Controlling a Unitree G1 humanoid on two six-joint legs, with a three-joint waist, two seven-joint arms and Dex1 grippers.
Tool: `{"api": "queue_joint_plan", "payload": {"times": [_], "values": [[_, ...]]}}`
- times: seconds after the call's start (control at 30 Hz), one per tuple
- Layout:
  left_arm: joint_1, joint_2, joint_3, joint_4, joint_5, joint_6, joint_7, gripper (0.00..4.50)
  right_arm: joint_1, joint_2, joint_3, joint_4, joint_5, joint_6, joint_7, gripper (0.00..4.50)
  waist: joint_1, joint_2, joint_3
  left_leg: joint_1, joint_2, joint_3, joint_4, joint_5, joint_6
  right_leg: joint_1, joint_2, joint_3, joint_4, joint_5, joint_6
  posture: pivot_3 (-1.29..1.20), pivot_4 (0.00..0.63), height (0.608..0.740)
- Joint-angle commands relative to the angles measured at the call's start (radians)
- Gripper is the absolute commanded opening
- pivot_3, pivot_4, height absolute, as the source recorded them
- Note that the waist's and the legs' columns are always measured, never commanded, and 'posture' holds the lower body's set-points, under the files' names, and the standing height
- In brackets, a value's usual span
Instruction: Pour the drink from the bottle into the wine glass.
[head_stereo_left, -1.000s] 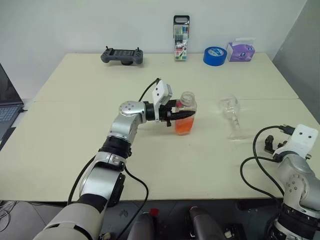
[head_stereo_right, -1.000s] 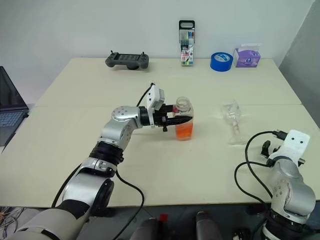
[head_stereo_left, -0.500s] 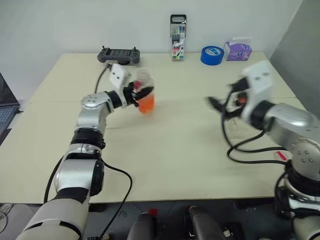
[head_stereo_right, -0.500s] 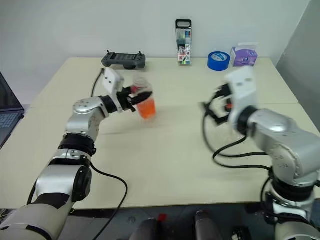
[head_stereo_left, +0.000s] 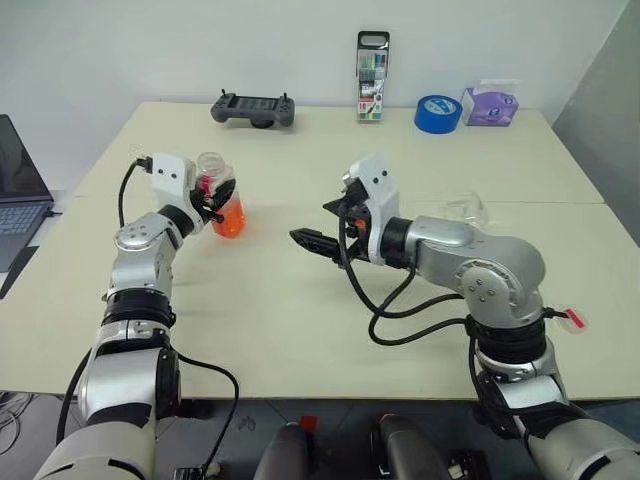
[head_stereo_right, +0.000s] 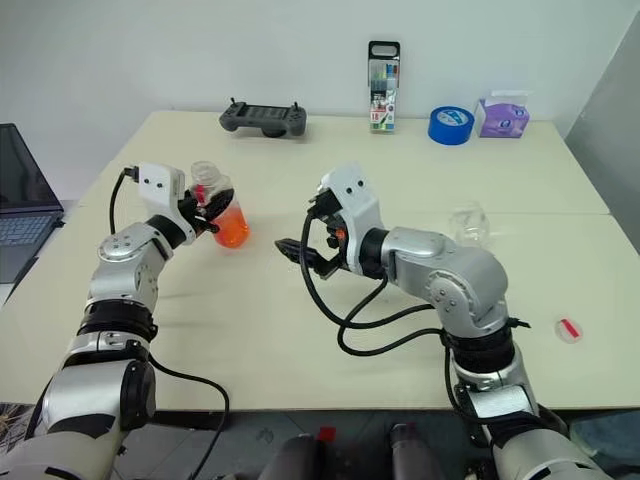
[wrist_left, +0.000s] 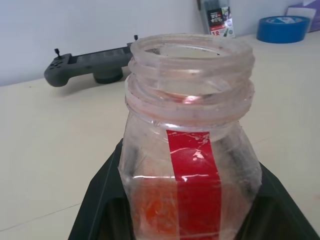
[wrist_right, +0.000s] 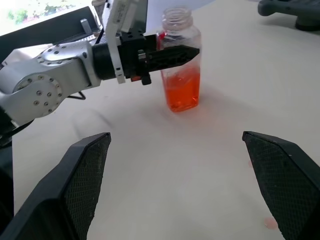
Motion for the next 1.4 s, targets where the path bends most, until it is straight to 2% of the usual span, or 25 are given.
{"api": "queue_joint_plan", "payload": {"times": [0.03, 0.3, 0.37, 0.57, 0.6, 1.17, 1.27, 1.4], "values": [[0.003, 0.015, 0.037, -0.026, -0.012, 0.011, 0.049, 1.76, -0.019, 0.008, -0.041, 0.000, -0.011, -0.031, -0.013, 4.50, 0.000, 0.000, 0.000, 0.000, 0.000, 0.000, 0.000, 0.000, 0.000, 0.000, 0.000, 0.000, 0.000, 0.000, 0.000, 0.00, 0.150, 0.740], [0.009, 0.022, 0.065, -0.013, -0.031, 0.040, 0.078, 1.76, 0.007, -0.017, -0.039, -0.017, -0.016, -0.012, -0.010, 4.50, -0.003, 0.000, 0.000, 0.000, 0.002, 0.000, -0.001, 0.000, 0.000, -0.001, 0.001, -0.001, 0.000, 0.000, 0.000, 0.00, 0.150, 0.740], [0.007, 0.025, 0.073, -0.008, -0.042, 0.058, 0.081, 2.50, 0.011, -0.020, -0.041, -0.021, -0.016, -0.011, -0.010, 4.50, -0.005, 0.000, 0.000, 0.000, 0.002, 0.000, -0.001, 0.000, 0.000, 0.000, 0.002, -0.001, 0.000, 0.000, 0.000, 0.00, 0.150, 0.740], [0.011, 0.033, 0.081, -0.013, -0.046, 0.078, 0.079, 4.33, 0.018, -0.034, -0.056, -0.016, -0.020, -0.022, -0.011, 4.50, -0.006, 0.000, 0.000, 0.000, 0.002, 0.000, -0.001, 0.000, 0.000, 0.000, 0.002, -0.001, 0.000, 0.000, 0.000, 0.00, 0.150, 0.740], [0.013, 0.034, 0.080, -0.015, -0.045, 0.081, 0.079, 4.47, 0.019, -0.035, -0.061, -0.014, -0.019, -0.025, -0.008, 4.50, -0.005, 0.000, 0.000, 0.000, 0.002, 0.000, -0.001, 0.000, 0.000, 0.000, 0.002, -0.001, 0.000, 0.000, 0.000, 0.00, 0.150, 0.740], [0.047, 0.050, 0.049, -0.072, -0.012, 0.082, 0.037, 4.47, 0.009, -0.084, -0.097, 0.032, -0.039, -0.069, 0.027, 4.50, -0.004, 0.000, 0.000, 0.000, 0.002, 0.000, -0.001, 0.000, 0.000, 0.000, 0.002, -0.001, 0.000, 0.000, 0.000, 0.00, 0.150, 0.740], [0.148, 0.117, 0.011, -0.203, -0.010, 0.069, -0.111, 4.47, 0.012, -0.137, -0.135, 0.017, -0.030, -0.042, 0.036, 4.50, -0.011, 0.000, 0.000, 0.000, 0.002, 0.001, -0.002, 0.000, 0.000, -0.001, 0.002, 0.000, 0.000, 0.000, 0.000, 0.00, 0.150, 0.740], [0.224, 0.266, 0.071, -0.317, -0.091, 0.182, -0.261, 4.47, 0.041, -0.214, -0.184, -0.078, 0.043, 0.036, 0.083, 4.50, -0.014, 0.000, 0.000, -0.001, 0.002, 0.000, -0.003, 0.000, 0.000, -0.002, 0.001, 0.000, -0.001, 0.000, 0.000, 0.00, 0.150, 0.740]]}}
